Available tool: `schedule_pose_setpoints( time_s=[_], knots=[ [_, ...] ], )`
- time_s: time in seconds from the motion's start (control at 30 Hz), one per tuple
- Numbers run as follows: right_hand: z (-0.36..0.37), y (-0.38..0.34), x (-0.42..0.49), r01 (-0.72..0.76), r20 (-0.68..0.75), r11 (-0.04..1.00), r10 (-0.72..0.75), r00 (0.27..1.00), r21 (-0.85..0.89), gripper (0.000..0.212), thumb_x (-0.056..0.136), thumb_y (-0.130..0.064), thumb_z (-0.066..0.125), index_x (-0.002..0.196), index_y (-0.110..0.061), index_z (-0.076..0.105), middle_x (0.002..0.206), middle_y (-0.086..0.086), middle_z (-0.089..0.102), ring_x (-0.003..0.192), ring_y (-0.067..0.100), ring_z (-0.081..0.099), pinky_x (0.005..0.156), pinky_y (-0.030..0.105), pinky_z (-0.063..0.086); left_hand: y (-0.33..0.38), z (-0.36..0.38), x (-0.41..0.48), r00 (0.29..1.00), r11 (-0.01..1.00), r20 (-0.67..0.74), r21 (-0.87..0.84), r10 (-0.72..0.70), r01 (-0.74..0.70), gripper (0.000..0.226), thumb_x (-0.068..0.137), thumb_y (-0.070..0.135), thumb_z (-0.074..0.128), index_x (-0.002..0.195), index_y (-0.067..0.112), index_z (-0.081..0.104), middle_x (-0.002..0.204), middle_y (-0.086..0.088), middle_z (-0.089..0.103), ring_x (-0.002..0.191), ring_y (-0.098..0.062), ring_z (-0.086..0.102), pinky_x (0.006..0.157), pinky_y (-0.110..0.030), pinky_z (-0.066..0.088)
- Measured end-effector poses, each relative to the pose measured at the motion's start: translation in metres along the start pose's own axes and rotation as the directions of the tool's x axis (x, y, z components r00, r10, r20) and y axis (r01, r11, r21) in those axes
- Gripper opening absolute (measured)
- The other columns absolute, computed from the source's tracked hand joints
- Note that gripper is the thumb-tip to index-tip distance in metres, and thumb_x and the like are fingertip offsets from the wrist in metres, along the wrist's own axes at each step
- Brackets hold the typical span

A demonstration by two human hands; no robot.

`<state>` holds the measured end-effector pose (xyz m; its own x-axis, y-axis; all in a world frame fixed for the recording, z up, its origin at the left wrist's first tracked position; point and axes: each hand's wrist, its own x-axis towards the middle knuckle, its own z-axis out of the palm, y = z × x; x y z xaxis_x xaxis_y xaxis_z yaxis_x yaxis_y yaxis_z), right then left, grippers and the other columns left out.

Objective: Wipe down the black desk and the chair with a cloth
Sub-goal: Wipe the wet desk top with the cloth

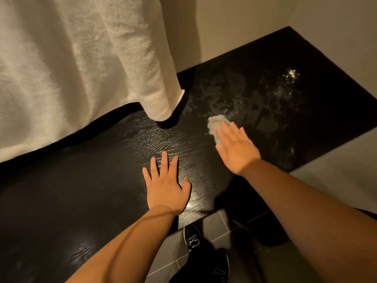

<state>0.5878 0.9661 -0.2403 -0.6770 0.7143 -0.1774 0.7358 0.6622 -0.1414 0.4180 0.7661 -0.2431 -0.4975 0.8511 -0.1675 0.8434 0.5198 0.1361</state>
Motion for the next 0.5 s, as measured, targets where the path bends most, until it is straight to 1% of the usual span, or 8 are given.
schedule_pose_setpoints(
  time_s=[0.07, 0.1, 0.17, 0.23, 0.3, 0.37, 0.4, 0.5],
  knots=[
    [0.001, -0.013, 0.006, -0.143, -0.030, 0.989, 0.144, 0.989, 0.038, 0.070, 0.101, -0.049, 0.010, 0.161, -0.015, 0.024, 0.169, 0.010, 0.016, 0.155, 0.036, 0.012, 0.126, 0.050, 0.009, -0.001, 0.001, 0.001, 1.000, 1.000, -0.003, 0.003, 0.004, -0.004, 0.075, 0.095, 0.060, 0.032, 0.164, 0.032, 0.024, 0.176, -0.003, 0.008, 0.160, -0.038, 0.001, 0.126, -0.064, 0.002],
    [0.003, -0.027, 0.004, -0.150, -0.026, 0.988, 0.151, 0.988, 0.030, 0.069, 0.102, -0.048, 0.009, 0.161, -0.015, 0.021, 0.169, 0.010, 0.014, 0.155, 0.037, 0.010, 0.126, 0.051, 0.007, -0.001, 0.001, 0.001, 1.000, 1.000, 0.004, 0.003, 0.005, -0.005, 0.075, 0.095, 0.060, 0.032, 0.165, 0.032, 0.023, 0.176, -0.003, 0.007, 0.160, -0.038, 0.000, 0.126, -0.064, 0.001],
    [0.013, -0.056, -0.010, 0.012, 0.003, 1.000, -0.011, 1.000, -0.015, 0.068, 0.102, -0.047, 0.010, 0.162, -0.016, 0.022, 0.169, 0.011, 0.013, 0.154, 0.039, 0.012, 0.126, 0.051, 0.007, -0.001, 0.001, 0.001, 1.000, 1.000, 0.014, 0.001, 0.011, -0.011, 0.076, 0.096, 0.059, 0.032, 0.165, 0.032, 0.021, 0.176, -0.003, 0.004, 0.161, -0.037, -0.003, 0.126, -0.064, 0.000],
    [0.021, -0.069, -0.025, 0.221, 0.022, 0.975, -0.220, 0.975, -0.008, 0.064, 0.104, -0.046, 0.021, 0.159, -0.015, 0.032, 0.168, 0.010, 0.021, 0.154, 0.036, 0.018, 0.126, 0.050, 0.014, -0.002, 0.001, 0.002, 1.000, 1.000, 0.025, -0.005, 0.015, -0.015, 0.076, 0.097, 0.060, 0.031, 0.166, 0.031, 0.020, 0.176, -0.003, 0.001, 0.161, -0.036, -0.006, 0.126, -0.064, -0.002],
    [0.015, -0.057, -0.020, 0.303, 0.033, 0.953, -0.303, 0.952, 0.008, 0.060, 0.103, -0.044, 0.032, 0.153, -0.014, 0.044, 0.164, 0.008, 0.033, 0.152, 0.032, 0.029, 0.123, 0.050, 0.025, -0.003, 0.002, 0.002, 0.999, 1.000, 0.028, -0.003, 0.018, -0.018, 0.076, 0.096, 0.060, 0.032, 0.166, 0.030, 0.021, 0.176, -0.005, 0.002, 0.161, -0.037, -0.005, 0.126, -0.065, -0.002],
    [0.007, -0.036, -0.006, 0.257, 0.044, 0.966, -0.256, 0.966, -0.027, 0.063, 0.099, -0.045, 0.032, 0.151, -0.015, 0.047, 0.161, 0.009, 0.039, 0.149, 0.033, 0.035, 0.119, 0.053, 0.033, -0.004, 0.003, 0.002, 0.999, 1.000, 0.031, -0.002, 0.013, -0.013, 0.076, 0.096, 0.060, 0.034, 0.165, 0.030, 0.023, 0.176, -0.006, 0.005, 0.160, -0.038, -0.002, 0.125, -0.066, 0.000],
    [-0.001, -0.024, 0.003, 0.172, 0.046, 0.985, -0.171, 0.984, -0.013, 0.066, 0.098, -0.047, 0.027, 0.155, -0.016, 0.041, 0.164, 0.009, 0.033, 0.151, 0.033, 0.030, 0.121, 0.053, 0.029, -0.004, 0.002, 0.002, 0.999, 1.000, 0.032, -0.001, 0.015, -0.015, 0.077, 0.096, 0.060, 0.035, 0.165, 0.030, 0.023, 0.176, -0.006, 0.005, 0.160, -0.039, -0.002, 0.125, -0.066, 0.000],
    [-0.014, -0.005, 0.021, -0.122, 0.131, 0.992, 0.119, 0.984, 0.018, 0.066, 0.105, -0.049, 0.016, 0.163, -0.019, 0.012, 0.171, 0.005, 0.002, 0.157, 0.028, -0.002, 0.127, 0.044, 0.001, -0.004, 0.001, 0.003, 0.999, 1.000, 0.045, -0.004, 0.017, -0.016, 0.077, 0.095, 0.061, 0.033, 0.166, 0.031, 0.023, 0.176, -0.006, 0.004, 0.160, -0.039, -0.004, 0.125, -0.065, -0.002]
  ],
)
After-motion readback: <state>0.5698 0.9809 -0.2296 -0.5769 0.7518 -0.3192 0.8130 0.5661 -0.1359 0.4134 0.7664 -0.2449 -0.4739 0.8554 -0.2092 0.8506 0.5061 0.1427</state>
